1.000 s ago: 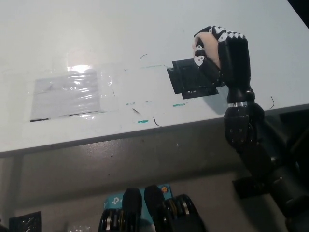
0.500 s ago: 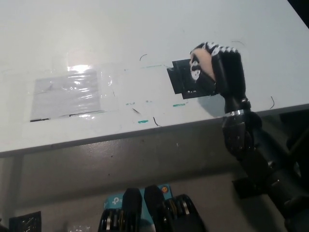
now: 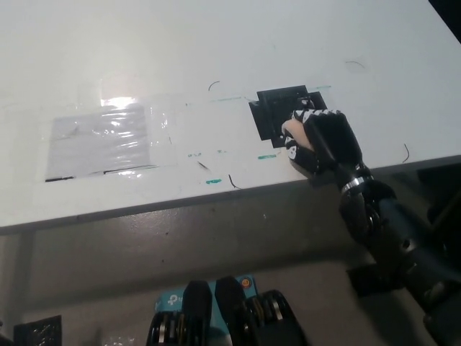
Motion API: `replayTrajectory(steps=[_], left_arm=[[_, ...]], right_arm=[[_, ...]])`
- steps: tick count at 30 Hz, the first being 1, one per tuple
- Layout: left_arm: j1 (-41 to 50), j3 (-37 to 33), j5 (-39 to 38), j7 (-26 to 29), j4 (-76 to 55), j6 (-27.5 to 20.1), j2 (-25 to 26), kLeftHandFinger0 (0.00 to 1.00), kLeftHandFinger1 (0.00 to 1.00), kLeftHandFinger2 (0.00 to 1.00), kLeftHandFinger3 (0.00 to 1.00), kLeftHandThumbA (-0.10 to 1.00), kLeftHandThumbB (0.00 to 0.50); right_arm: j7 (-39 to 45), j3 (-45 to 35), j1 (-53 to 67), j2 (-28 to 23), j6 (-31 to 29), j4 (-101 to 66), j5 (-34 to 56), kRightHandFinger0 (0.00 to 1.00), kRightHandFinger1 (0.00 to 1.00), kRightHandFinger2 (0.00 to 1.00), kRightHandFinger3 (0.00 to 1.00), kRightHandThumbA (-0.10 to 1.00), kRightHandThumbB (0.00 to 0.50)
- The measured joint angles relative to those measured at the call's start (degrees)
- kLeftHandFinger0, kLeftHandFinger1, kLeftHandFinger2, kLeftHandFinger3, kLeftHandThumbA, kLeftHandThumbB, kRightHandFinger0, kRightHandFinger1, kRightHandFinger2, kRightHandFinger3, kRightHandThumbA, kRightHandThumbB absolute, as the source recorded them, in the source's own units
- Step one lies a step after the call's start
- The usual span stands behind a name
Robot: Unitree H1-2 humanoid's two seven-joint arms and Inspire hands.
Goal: The robot uses its right hand to grab and squeeze a pink dumpling toy kept on the black mask on the desk
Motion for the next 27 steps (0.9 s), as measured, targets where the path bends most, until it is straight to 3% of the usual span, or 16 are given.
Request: replayTrajectory(steps=[1, 2, 3, 4, 5, 6, 7, 8, 9, 10, 11, 15, 22, 27], left_arm=[[0.0, 0.0, 0.0, 0.0, 0.0, 0.0, 0.0, 0.0, 0.0, 0.0, 0.0, 0.94, 0.5], [0.0, 0.0, 0.0, 0.0, -0.1, 0.0, 0.0, 0.0, 0.0, 0.0, 0.0, 0.95, 0.5], [0.0, 0.0, 0.0, 0.0, -0.2, 0.0, 0.0, 0.0, 0.0, 0.0, 0.0, 0.95, 0.5], [0.0, 0.0, 0.0, 0.0, -0.2, 0.0, 0.0, 0.0, 0.0, 0.0, 0.0, 0.94, 0.5], [0.1, 0.0, 0.0, 0.0, -0.3, 0.1, 0.0, 0.0, 0.0, 0.0, 0.0, 0.94, 0.5], [0.1, 0.0, 0.0, 0.0, -0.4, 0.1, 0.0, 0.0, 0.0, 0.0, 0.0, 0.94, 0.5], [0.1, 0.1, 0.0, 0.0, -0.4, 0.1, 0.0, 0.0, 0.0, 0.0, 0.0, 0.94, 0.5], [0.1, 0.1, 0.0, 0.0, -0.4, 0.1, 0.0, 0.0, 0.0, 0.0, 0.0, 0.94, 0.5], [0.1, 0.0, 0.0, 0.0, -0.4, 0.1, 0.0, 0.0, 0.0, 0.0, 0.0, 0.94, 0.5], [0.1, 0.1, 0.0, 0.0, -0.4, 0.1, 0.0, 0.0, 0.01, 0.0, 0.0, 0.93, 0.5], [0.1, 0.1, -0.1, 0.0, -0.4, 0.1, 0.0, 0.0, 0.0, 0.0, 0.0, 0.93, 0.5], [0.1, 0.0, -0.1, 0.0, -0.3, 0.1, 0.0, 0.0, 0.0, 0.0, 0.0, 0.95, 0.5], [0.1, 0.0, -0.2, 0.0, -0.2, 0.0, 0.0, 0.0, 0.01, 0.0, 0.0, 0.95, 0.5], [0.1, 0.0, -0.2, 0.0, -0.2, 0.0, 0.0, 0.0, 0.0, 0.0, 0.0, 0.95, 0.5]], right_arm=[[0.6, 0.0, -0.4, 0.1, 0.3, 0.5, 0.1, 0.0, 0.12, 0.51, 0.44, -0.1, 0.0], [1.0, 0.0, -0.6, 0.1, 0.5, 0.7, 0.1, 0.0, 0.15, 0.57, 0.56, -0.1, 0.0], [1.7, 0.0, -1.0, 0.2, 0.8, 1.0, 0.2, 0.0, 0.15, 0.55, 0.62, -0.1, 0.0], [2.1, 0.0, -1.1, 0.2, 1.1, 1.0, 0.4, 0.04, 0.24, 0.6, 0.83, -0.1, 0.001], [2.8, -0.1, -1.2, 0.2, 1.3, 1.0, 0.5, 0.21, 0.45, 0.8, 1.0, -0.06, 0.06], [3.2, -0.1, -1.1, 0.2, 1.6, 0.8, 0.6, 0.29, 0.49, 0.78, 1.0, 0.0, 0.021], [3.8, 0.0, -1.1, 0.2, 1.8, 0.3, 0.6, 0.28, 0.45, 0.68, 1.0, 0.03, 0.0], [4.4, 0.0, -1.1, 0.2, 2.2, -0.2, 0.7, 0.53, 0.68, 0.89, 1.0, 0.14, 0.033], [4.9, 0.0, -1.0, 0.1, 2.5, -0.6, 0.7, 0.83, 1.0, 1.0, 1.0, 0.24, 0.157], [5.6, 0.1, -0.9, 0.1, 2.7, -1.4, 0.7, 1.0, 1.0, 1.0, 1.0, 0.33, 0.134], [6.3, 0.5, -0.9, 0.0, 2.9, -2.0, 0.6, 1.0, 1.0, 1.0, 1.0, 0.37, 0.142], [8.8, 1.5, -0.7, -0.1, 4.5, -4.8, 0.2, 1.0, 1.0, 1.0, 1.0, 0.59, 0.262], [12.6, 1.8, 1.6, -0.2, 9.3, -13.0, -0.4, 1.0, 1.0, 1.0, 1.0, 0.74, 0.358], [13.9, 1.8, 2.8, -0.4, 11.5, -15.9, -0.5, 1.0, 1.0, 1.0, 1.0, 0.82, 0.392]])
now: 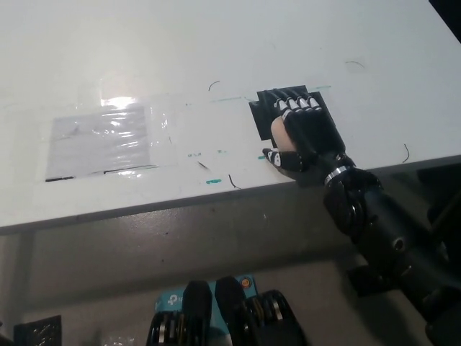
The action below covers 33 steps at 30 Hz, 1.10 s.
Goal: The robot uses its right hand to grab and squeeze a pink dumpling toy kept on the black mask on the desk
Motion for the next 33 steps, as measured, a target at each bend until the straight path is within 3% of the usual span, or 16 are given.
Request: replayTrajectory(steps=[11, 12, 21, 25, 28, 30, 31, 33], left_arm=[[0.0, 0.0, -0.1, 0.0, 0.0, 0.0, 0.0, 0.0, 0.0, 0.0, 0.0, 0.98, 0.5], [0.0, 0.0, -0.1, 0.0, 0.0, 0.0, 0.0, 0.0, 0.0, 0.0, 0.0, 0.97, 0.5], [-0.1, 0.0, -0.1, 0.0, 0.3, 0.0, 0.0, 0.0, 0.0, 0.0, 0.0, 0.94, 0.5], [0.1, 0.0, -0.1, 0.0, 0.3, 0.0, 0.0, 0.0, 0.0, 0.0, 0.0, 0.94, 0.5], [0.1, 0.0, -0.1, 0.0, 0.3, 0.0, 0.0, 0.0, 0.0, 0.0, 0.0, 0.94, 0.5], [0.1, 0.0, -0.1, 0.0, 0.3, 0.0, 0.0, 0.0, 0.0, 0.0, 0.0, 0.94, 0.5], [0.1, 0.1, -0.1, 0.0, 0.3, 0.0, 0.0, 0.0, 0.0, 0.0, 0.0, 0.94, 0.5], [0.0, 0.1, -0.1, 0.0, 0.3, 0.0, 0.0, 0.0, 0.0, 0.0, 0.0, 0.94, 0.5]], right_arm=[[4.9, -1.3, 4.3, -2.3, 2.6, -10.6, 0.2, 1.0, 1.0, 1.0, 1.0, 0.83, 0.368], [5.4, -1.6, 5.0, -2.7, 2.7, -12.4, 0.3, 1.0, 1.0, 1.0, 1.0, 0.8, 0.379], [10.3, -7.6, 11.8, -5.6, 3.1, -31.3, 2.9, 1.0, 1.0, 1.0, 1.0, 0.63, 0.313], [13.2, -10.4, 16.7, -6.8, 3.9, -40.8, 5.3, 1.0, 1.0, 1.0, 1.0, 0.63, 0.299], [15.5, -13.1, 21.2, -7.7, 4.9, -47.3, 7.5, 1.0, 1.0, 1.0, 1.0, 0.47, 0.256], [17.1, -15.5, 24.6, -8.0, 5.3, -52.1, 10.1, 1.0, 1.0, 1.0, 1.0, 0.46, 0.247], [17.6, -16.4, 26.0, -8.0, 5.5, -53.3, 10.9, 1.0, 1.0, 1.0, 1.0, 0.34, 0.203], [18.5, -18.4, 28.9, -7.9, 5.7, -54.2, 13.4, 1.0, 1.0, 1.0, 1.0, 0.25, 0.172]])
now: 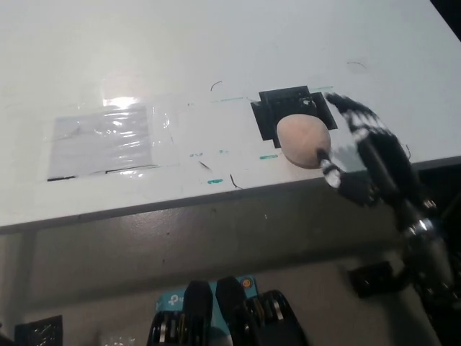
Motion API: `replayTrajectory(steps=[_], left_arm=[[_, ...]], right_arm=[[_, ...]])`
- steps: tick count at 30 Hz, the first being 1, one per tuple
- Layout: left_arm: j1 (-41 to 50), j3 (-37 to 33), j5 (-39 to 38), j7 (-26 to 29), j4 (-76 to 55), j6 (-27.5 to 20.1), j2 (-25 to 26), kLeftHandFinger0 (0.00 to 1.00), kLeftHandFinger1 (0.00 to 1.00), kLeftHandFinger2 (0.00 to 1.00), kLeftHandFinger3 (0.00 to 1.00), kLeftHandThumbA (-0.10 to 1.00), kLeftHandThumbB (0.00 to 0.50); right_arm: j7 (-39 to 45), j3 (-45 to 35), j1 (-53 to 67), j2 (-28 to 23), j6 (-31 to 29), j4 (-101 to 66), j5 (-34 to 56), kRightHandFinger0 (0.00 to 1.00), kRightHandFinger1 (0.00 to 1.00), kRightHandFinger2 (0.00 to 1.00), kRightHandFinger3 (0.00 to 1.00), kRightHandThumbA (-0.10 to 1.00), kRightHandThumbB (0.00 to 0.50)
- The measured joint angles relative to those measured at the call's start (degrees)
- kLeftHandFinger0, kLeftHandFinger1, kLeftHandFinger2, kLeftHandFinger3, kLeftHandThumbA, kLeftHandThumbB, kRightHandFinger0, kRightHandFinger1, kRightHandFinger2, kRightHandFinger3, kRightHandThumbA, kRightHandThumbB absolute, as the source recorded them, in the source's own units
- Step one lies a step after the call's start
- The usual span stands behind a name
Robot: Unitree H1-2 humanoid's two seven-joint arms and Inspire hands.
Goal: The robot uses its right hand to grab and squeeze a pink dumpling toy kept on the black mask on the desk
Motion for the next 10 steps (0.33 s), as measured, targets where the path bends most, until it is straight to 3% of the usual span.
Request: replayTrajectory(steps=[2, 3, 5, 7, 8, 9, 10], left_arm=[[0.0, 0.0, 0.0, 0.0, 0.0, 0.0, 0.0, 0.0, 0.01, 0.0, 0.0, 0.95, 0.5], [0.0, 0.0, 0.0, 0.0, 0.0, 0.0, 0.0, 0.0, 0.0, 0.0, 0.0, 0.94, 0.5], [0.1, 0.0, 0.0, 0.0, -0.1, 0.0, 0.0, 0.0, 0.0, 0.0, 0.0, 0.93, 0.5], [0.2, 0.1, 0.0, 0.0, -0.2, 0.1, 0.0, 0.0, 0.0, 0.0, 0.0, 0.94, 0.5], [0.1, 0.1, 0.0, 0.0, -0.2, 0.1, 0.0, 0.0, 0.0, 0.0, 0.0, 0.94, 0.5], [0.1, 0.1, 0.0, 0.0, -0.1, 0.1, 0.0, 0.0, 0.0, 0.0, 0.0, 0.94, 0.5], [0.1, 0.1, 0.0, 0.0, -0.2, 0.1, 0.0, 0.0, 0.0, 0.0, 0.0, 0.94, 0.5]], right_arm=[[0.4, -2.0, 2.9, 0.7, 0.2, -0.1, 2.2, 1.0, 1.0, 1.0, 1.0, 0.18, 0.148], [0.4, -3.1, 4.6, 1.4, 0.2, -0.1, 3.3, 1.0, 1.0, 1.0, 1.0, 0.21, 0.135], [0.4, -5.5, 7.9, 3.0, 0.2, 0.4, 5.6, 0.85, 1.0, 1.0, 1.0, 0.17, 0.134], [0.1, -7.9, 10.7, 4.9, 0.0, 2.2, 7.6, 0.82, 1.0, 1.0, 1.0, 0.13, 0.12], [0.0, -8.6, 11.5, 5.5, -0.1, 2.9, 8.2, 0.79, 0.91, 1.0, 1.0, 0.13, 0.124], [-0.2, -9.4, 12.5, 6.3, -0.3, 3.8, 9.1, 0.69, 0.78, 0.99, 1.0, 0.12, 0.112], [-0.2, -9.9, 13.0, 6.7, -0.3, 4.2, 9.6, 0.69, 0.78, 0.99, 1.0, 0.12, 0.112]])
